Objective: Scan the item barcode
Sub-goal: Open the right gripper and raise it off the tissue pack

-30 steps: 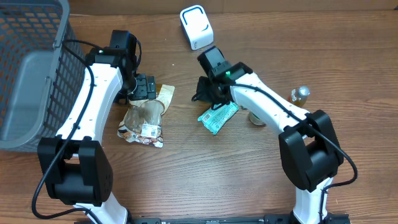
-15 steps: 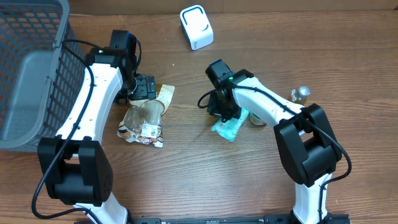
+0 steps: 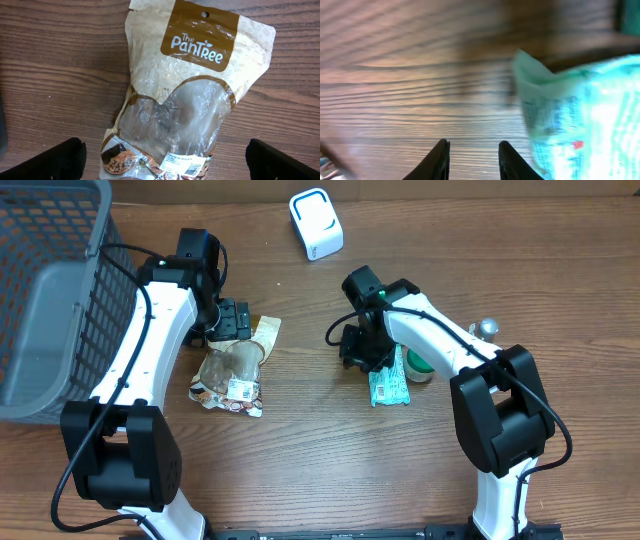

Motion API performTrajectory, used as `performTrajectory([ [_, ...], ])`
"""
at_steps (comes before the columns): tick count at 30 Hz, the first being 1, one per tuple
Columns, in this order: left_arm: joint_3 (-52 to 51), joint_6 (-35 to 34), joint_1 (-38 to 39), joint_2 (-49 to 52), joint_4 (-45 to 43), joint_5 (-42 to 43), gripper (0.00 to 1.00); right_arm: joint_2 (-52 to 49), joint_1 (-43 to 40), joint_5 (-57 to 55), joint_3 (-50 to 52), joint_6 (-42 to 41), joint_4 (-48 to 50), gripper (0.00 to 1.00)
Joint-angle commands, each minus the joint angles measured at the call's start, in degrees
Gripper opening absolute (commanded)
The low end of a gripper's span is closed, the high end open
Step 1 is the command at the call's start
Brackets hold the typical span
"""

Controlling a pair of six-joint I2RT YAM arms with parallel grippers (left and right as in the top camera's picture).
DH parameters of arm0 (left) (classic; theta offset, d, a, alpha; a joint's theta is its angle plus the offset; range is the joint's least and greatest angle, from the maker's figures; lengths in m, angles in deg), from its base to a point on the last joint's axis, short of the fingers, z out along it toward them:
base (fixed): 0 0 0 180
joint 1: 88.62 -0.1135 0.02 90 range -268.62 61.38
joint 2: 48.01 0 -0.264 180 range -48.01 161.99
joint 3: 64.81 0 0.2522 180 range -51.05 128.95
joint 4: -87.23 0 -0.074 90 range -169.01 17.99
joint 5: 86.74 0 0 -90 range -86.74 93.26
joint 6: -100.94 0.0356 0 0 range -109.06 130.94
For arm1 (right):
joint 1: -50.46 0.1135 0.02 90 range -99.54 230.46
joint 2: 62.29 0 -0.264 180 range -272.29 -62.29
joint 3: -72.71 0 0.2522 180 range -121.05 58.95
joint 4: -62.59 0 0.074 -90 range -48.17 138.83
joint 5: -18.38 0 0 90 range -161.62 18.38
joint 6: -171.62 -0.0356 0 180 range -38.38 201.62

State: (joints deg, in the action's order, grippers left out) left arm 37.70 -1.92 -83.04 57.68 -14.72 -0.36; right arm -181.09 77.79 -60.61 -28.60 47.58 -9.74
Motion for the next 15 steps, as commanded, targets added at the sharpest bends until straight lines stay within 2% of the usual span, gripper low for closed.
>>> performTrajectory([
  [1, -0.2, 1.1, 0.1, 0.7, -0.1, 0.2, 1.0, -0.1, -0.2, 2.6, -1.5, 1.3, 0.0, 0.3],
  [10, -0.2, 1.1, 0.1, 0.7, -0.1, 0.2, 1.0, -0.2, -0.2, -0.4, -1.4, 1.6, 1.5, 0.38],
  [12, -0.2, 1.1, 0.1, 0.7, -0.1, 0.2, 1.0, -0.2, -0.2, -1.3, -1.4, 1.6, 1.6, 0.43],
  [15, -0.2, 1.1, 0.1, 0.7, 0.0, 0.2, 1.0, -0.2, -0.2, -1.5, -1.4, 1.6, 2.1, 0.44],
])
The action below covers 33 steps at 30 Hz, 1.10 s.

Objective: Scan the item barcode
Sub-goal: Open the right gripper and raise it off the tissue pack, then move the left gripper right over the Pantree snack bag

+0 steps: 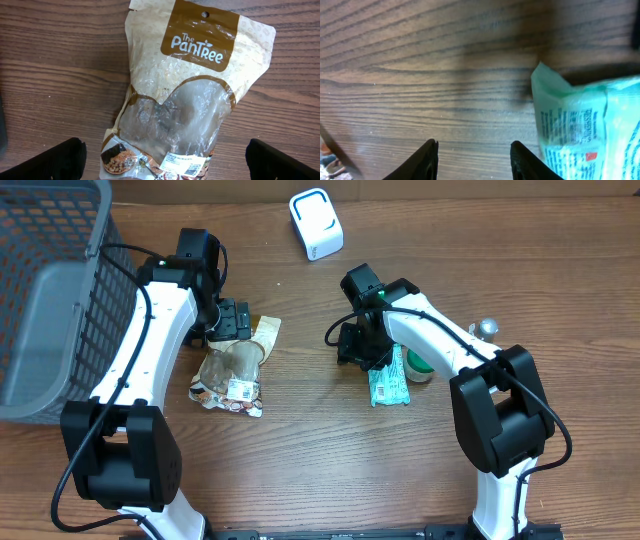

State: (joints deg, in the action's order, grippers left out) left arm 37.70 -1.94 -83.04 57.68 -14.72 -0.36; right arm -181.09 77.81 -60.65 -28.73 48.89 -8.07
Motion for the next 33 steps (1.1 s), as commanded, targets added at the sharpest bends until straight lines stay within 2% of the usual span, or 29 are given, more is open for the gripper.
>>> performTrajectory([
  [1, -0.2, 1.1, 0.1, 0.7, -0.1, 0.2, 1.0, -0.2, -0.2, -1.5, -1.3, 0.2, 0.7, 0.44],
  [6, -0.2, 1.1, 0.1, 0.7, -0.1, 0.2, 1.0, -0.2, -0.2, -1.5, -1.3, 0.3, 1.3, 0.48],
  [8, -0.2, 1.1, 0.1, 0.7, -0.1, 0.2, 1.0, -0.2, -0.2, -1.5, -1.3, 0.3, 1.3, 0.53],
  [13, -0.2, 1.1, 0.1, 0.7, 0.0, 0.2, 1.0, -0.2, -0.2, -1.5, -1.3, 0.2, 1.8, 0.73],
  [17, -0.2, 1.1, 0.1, 0.7, -0.1, 0.2, 1.0, -0.2, -0.2, -1.5, -1.3, 0.2, 2.9, 0.99],
  [29, -0.2, 1.2, 0.1, 0.7, -0.1, 0.0, 1.0, -0.2, -0.2, -1.5, -1.3, 0.2, 7.7, 1.0],
  [33, -0.1, 1.5, 0.0, 0.7, -2.4, -4.7, 1.0, -0.2, -0.2, -1.5, -1.3, 0.2, 7.7, 1.0],
])
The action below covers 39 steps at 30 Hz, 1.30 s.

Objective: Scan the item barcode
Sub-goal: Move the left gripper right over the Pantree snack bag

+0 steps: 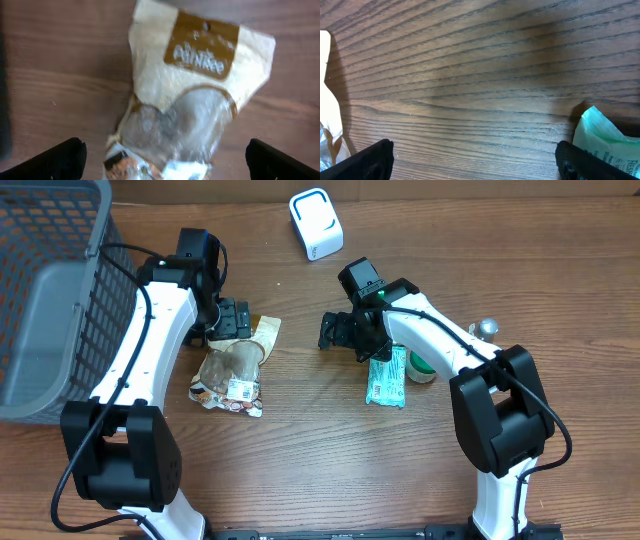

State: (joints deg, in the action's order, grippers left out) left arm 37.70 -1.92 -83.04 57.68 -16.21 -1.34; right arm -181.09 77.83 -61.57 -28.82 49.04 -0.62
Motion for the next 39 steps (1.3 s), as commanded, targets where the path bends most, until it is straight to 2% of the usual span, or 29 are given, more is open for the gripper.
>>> performTrajectory([
  [1, -0.1, 3.6, 0.0, 0.7, -0.8, -6.7, 1.0, -0.2, -0.2, -0.6, -1.2, 0.0, 0.3, 1.0],
  [5, -0.1, 11.2, 0.0, 0.7, -0.6, -11.3, 1.0, -0.2, -0.2, -0.6, -1.2, 0.0, 0.1, 1.0],
  [9, -0.1, 11.1, 0.0, 0.8, -2.5, -10.3, 1.0, -0.2, -0.2, -0.6, -1.2, 0.0, 0.5, 1.0],
  [12, -0.2, 10.4, 0.1, 0.8, -5.7, -4.4, 1.0, -0.2, -0.2, -0.6, -1.2, 0.0, 1.0, 1.0],
  [16, -0.2, 9.1, 0.2, 0.8, -2.0, 9.5, 1.0, -0.2, -0.2, -0.6, -1.2, 0.0, 1.0, 1.0],
  [21, -0.2, 9.0, 0.2, 0.8, -2.6, 11.1, 1.0, -0.2, -0.2, -0.6, -1.2, 0.1, 0.5, 1.0],
  [22, -0.2, 9.0, 0.2, 0.8, -2.7, 11.1, 0.88, -0.2, -0.2, -0.6, -1.2, 0.0, 0.5, 1.0],
  [24, -0.2, 9.0, 0.2, 0.8, -2.7, 11.1, 0.27, -0.2, -0.2, -0.6, -1.2, 0.0, 0.5, 1.0],
  [25, -0.2, 8.6, 0.2, 0.8, -2.6, 11.0, 0.04, -0.2, -0.2, -0.6, -1.2, 0.0, 0.5, 1.0],
  [29, -0.6, 3.7, 0.2, 0.8, -1.9, 7.7, 0.04, -0.2, -0.2, -0.6, -1.2, 0.1, 0.5, 1.0],
  [35, -1.9, -5.1, 0.0, 1.9, -3.5, -3.6, 0.04, -0.2, -0.2, -0.6, -1.1, 0.1, 0.5, 1.0],
  [36, -2.0, -5.2, 0.0, 2.3, -3.8, -4.5, 0.05, -0.2, -0.2, -0.6, -1.1, 0.1, 0.5, 1.0],
  [37, -2.0, -5.2, 0.0, 3.3, -4.4, -6.0, 0.18, -0.2, -0.2, -0.6, -1.1, 0.1, 0.5, 1.0],
  [39, -2.0, -5.3, -0.1, 5.1, -5.5, -9.4, 0.16, -0.2, -0.2, -0.6, -1.1, 0.0, 0.5, 1.0],
])
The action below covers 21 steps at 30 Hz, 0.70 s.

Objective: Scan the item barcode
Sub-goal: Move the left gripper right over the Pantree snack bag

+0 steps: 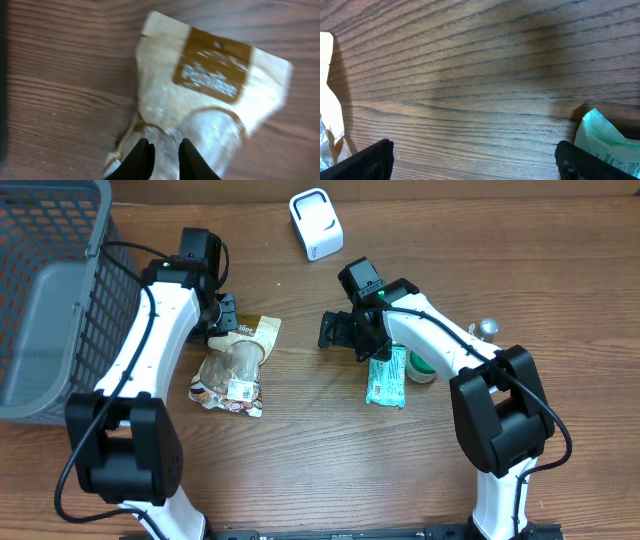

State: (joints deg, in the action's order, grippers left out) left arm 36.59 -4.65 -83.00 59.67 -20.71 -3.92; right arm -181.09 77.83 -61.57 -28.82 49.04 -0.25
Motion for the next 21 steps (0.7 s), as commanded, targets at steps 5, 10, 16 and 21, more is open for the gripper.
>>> performTrajectory([
  [5, -0.9, -2.9, -0.9, 7.5, -3.2, -10.4, 0.09, -0.2, -0.2, -0.6, -1.1, 0.1, 0.2, 1.0],
  [10, -0.9, -2.8, -2.5, 11.1, -5.4, -9.5, 0.1, -0.2, -0.2, -0.6, -1.1, 0.1, 0.2, 1.0],
  [16, -0.9, 2.1, -2.7, 13.0, -5.5, 1.4, 0.1, -0.2, -0.2, -0.6, -1.1, 0.1, 0.2, 1.0],
  [21, -0.9, 8.4, -2.4, 13.0, -4.6, 15.0, 0.1, -0.2, -0.2, -0.6, -1.1, 0.1, 0.2, 1.0],
])
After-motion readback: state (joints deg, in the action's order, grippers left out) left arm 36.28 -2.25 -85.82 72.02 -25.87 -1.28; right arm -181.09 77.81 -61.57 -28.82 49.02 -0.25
